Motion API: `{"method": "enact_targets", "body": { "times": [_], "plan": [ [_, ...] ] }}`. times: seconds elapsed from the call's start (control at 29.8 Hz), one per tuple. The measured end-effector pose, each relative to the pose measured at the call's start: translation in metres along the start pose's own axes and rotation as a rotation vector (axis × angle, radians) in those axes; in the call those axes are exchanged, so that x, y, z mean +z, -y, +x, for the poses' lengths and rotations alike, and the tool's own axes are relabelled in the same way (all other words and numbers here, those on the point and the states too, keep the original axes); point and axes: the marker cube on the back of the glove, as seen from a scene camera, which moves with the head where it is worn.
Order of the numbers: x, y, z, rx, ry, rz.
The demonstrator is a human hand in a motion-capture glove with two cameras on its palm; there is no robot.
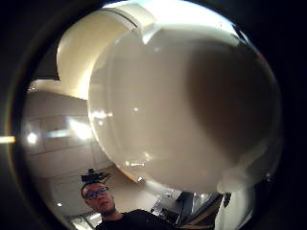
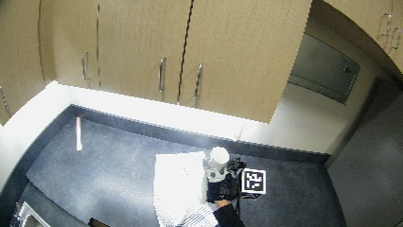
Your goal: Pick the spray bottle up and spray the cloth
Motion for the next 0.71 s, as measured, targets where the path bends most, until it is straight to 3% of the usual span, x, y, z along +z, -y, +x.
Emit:
{"method": "enact_targets", "body": {
  "times": [0.54, 0.71],
  "plan": [
    [0.121, -0.006, 0.006, -0.09, 0.033, -0.148],
    [0.129, -0.008, 0.007, -0.075, 0.062, -0.152]
  ]
}}
